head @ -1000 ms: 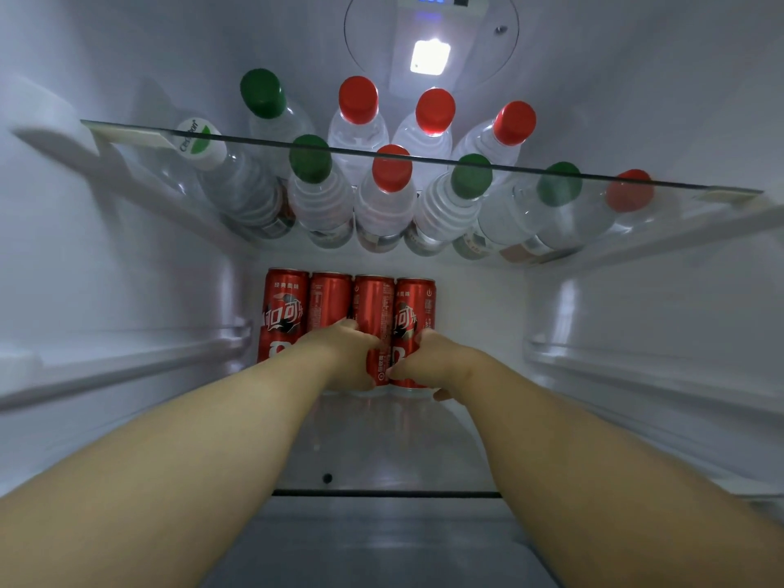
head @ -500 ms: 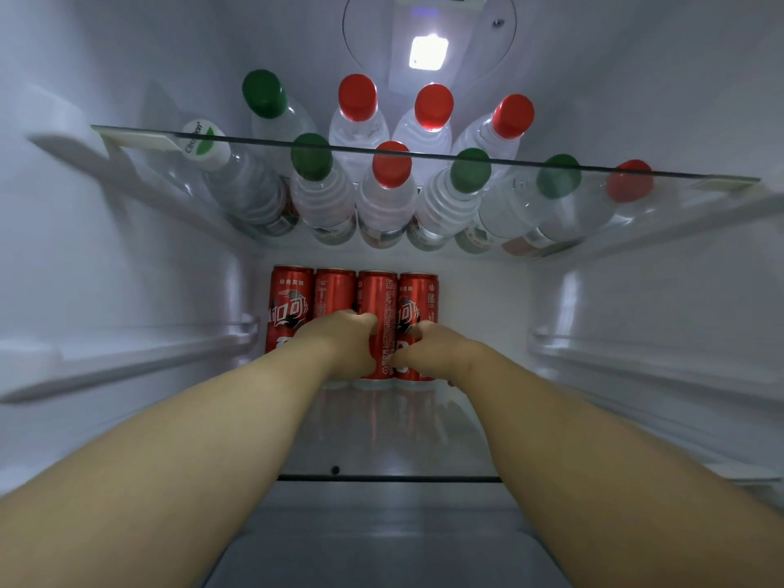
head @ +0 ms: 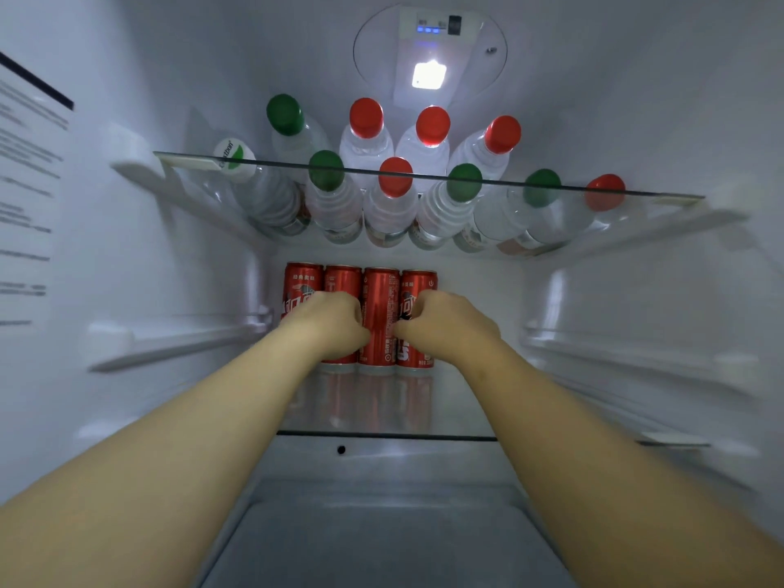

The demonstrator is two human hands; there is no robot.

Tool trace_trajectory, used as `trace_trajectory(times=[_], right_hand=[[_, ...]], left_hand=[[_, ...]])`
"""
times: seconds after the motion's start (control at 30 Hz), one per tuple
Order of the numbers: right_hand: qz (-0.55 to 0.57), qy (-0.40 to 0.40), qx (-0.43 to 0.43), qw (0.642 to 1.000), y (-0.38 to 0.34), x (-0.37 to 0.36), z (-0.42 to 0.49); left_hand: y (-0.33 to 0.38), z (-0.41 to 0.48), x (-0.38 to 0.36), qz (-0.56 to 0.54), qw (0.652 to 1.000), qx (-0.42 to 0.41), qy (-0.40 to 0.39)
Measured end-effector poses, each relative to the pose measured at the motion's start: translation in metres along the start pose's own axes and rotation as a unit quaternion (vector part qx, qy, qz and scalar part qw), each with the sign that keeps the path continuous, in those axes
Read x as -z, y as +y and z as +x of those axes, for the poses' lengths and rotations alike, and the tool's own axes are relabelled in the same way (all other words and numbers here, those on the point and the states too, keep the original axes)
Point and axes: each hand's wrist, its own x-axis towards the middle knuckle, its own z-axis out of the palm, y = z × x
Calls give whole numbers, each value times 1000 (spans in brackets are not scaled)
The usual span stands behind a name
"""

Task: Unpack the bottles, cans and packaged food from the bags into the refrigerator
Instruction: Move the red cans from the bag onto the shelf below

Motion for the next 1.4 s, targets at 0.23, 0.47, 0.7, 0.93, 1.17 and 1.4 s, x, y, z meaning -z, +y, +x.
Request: trace_trajectory(times=[0.23, 0.47, 0.7, 0.93, 1.17, 1.4], right_hand=[[33, 94, 41, 994, -9, 13, -57], [118, 191, 129, 966, -13, 2, -117], [175, 185, 138, 957, 11, -41, -175], [194, 90, 62, 975, 48, -90, -217], [204, 115, 70, 970, 69, -124, -250], [198, 107, 64, 972, 98, -147, -282]], left_hand=[[15, -61, 11, -43, 986, -59, 151], [12, -123, -2, -69, 951, -121, 275], [-10, -187, -44, -57, 940, -160, 295], [-23, -229, -94, -101, 960, -115, 237], [-20, -266, -134, -117, 978, -51, 164], [-19, -290, -169, -117, 989, -24, 87]])
